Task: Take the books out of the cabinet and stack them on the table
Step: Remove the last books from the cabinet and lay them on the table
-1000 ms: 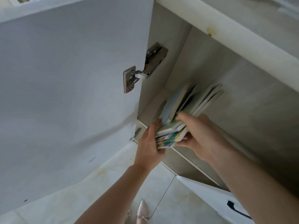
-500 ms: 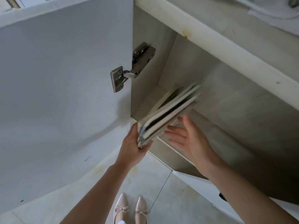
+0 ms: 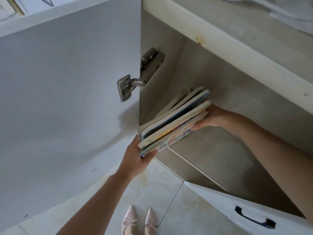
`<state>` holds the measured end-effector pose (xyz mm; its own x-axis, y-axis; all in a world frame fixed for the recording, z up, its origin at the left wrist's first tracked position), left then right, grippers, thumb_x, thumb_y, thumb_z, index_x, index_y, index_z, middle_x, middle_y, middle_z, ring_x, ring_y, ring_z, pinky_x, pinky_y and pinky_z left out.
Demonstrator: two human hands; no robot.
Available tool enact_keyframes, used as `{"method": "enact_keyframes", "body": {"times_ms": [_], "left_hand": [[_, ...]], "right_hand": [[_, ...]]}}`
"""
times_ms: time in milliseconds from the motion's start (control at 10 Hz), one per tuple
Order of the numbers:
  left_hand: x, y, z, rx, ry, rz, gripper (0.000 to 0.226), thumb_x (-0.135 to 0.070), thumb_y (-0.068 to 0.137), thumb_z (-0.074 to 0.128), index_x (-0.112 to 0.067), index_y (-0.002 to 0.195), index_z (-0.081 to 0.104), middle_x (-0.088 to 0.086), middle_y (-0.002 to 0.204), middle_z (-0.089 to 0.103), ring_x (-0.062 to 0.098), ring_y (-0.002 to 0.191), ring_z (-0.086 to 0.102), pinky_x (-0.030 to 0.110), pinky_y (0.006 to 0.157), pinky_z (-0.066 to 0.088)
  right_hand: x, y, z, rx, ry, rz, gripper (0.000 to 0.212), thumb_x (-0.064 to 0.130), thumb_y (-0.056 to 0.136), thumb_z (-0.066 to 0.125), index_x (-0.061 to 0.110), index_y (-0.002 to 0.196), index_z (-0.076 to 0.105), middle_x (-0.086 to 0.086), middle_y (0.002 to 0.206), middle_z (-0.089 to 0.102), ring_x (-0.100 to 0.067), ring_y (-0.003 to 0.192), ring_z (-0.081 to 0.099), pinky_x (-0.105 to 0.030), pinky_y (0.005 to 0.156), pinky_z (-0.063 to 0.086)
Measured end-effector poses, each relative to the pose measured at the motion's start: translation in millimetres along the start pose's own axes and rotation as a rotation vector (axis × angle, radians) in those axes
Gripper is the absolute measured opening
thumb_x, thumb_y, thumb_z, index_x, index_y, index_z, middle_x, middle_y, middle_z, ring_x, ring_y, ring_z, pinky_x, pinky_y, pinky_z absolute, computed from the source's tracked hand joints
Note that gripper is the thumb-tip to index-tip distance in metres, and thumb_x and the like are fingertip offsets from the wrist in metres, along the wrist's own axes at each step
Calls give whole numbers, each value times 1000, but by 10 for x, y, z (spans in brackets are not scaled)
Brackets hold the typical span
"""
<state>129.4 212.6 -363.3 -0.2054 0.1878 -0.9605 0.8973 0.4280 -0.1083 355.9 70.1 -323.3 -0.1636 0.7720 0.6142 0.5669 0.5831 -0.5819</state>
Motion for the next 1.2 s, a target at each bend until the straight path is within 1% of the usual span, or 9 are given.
{"method": "enact_keyframes", "body": {"times_ms": [200,300,500,600,700,800,900,1000,1200], "left_hand": [[114,-91,-63,23,12,-28,56,-29,80,76,-19,131,55,-21,122,61,-9,115,56,18,91,52],[152,-142,-53,27,35,-22,56,-8,79,77,-17,127,50,-50,106,55,-28,102,50,-3,80,42],[190,-196,-45,2,-46,-45,55,-12,75,77,-17,124,53,-54,101,53,-28,99,51,-4,81,40],[243,-225,-39,-41,-68,-72,50,-3,76,77,-9,122,57,-47,98,59,-22,98,56,-2,80,41],[298,-280,-78,-74,-50,-89,50,6,76,75,-8,121,57,-37,101,64,-14,99,60,2,81,45],[489,-322,-163,-138,-59,-148,48,0,78,77,-20,118,62,-8,109,70,11,107,65,32,91,55],[614,-304,-191,-116,-63,-164,39,-14,81,78,-19,117,65,1,111,71,23,107,65,49,92,53],[510,-361,-200,-116,-54,-130,36,-8,80,78,-17,113,67,-4,106,72,14,103,66,32,91,54],[459,-825,-298,-76,101,-107,13,-24,82,63,-34,87,69,-23,80,65,-7,78,58,10,78,47]], "right_hand": [[58,-179,182,90,-119,28,56,-4,62,86,23,102,58,4,100,63,-12,98,58,-5,75,47],[146,-235,244,117,-104,13,58,-8,71,78,13,119,54,2,105,54,-10,99,49,5,60,38],[98,-263,324,114,-143,21,68,13,69,85,17,128,52,-1,125,61,-16,115,56,-26,97,44],[139,-333,341,86,-73,-43,63,2,72,81,26,117,46,18,97,54,4,87,52,1,72,40],[229,-398,451,84,-96,-133,74,-2,68,83,35,118,42,17,101,55,5,89,54,-14,87,49],[218,-450,577,105,-80,-176,97,5,62,86,62,124,38,9,131,52,-17,121,52,-45,104,45],[235,-507,590,31,-147,-254,94,7,61,88,60,118,35,30,120,36,-24,134,37,-44,113,33],[272,-640,659,-4,-120,-302,88,8,62,88,52,117,36,36,119,30,-23,141,27,-44,118,23],[318,-1201,918,-12,105,-358,49,79,66,59,73,112,43,35,130,49,8,126,42,-21,118,15]]}}
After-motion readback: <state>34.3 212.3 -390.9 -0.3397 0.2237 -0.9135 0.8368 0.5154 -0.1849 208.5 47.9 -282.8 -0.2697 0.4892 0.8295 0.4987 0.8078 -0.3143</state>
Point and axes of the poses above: each hand's wrist, its own y-axis towards the middle knuckle, its own z-axis out of the palm, x = y × z, the point moved 9 cm from there along y, towards the middle knuckle
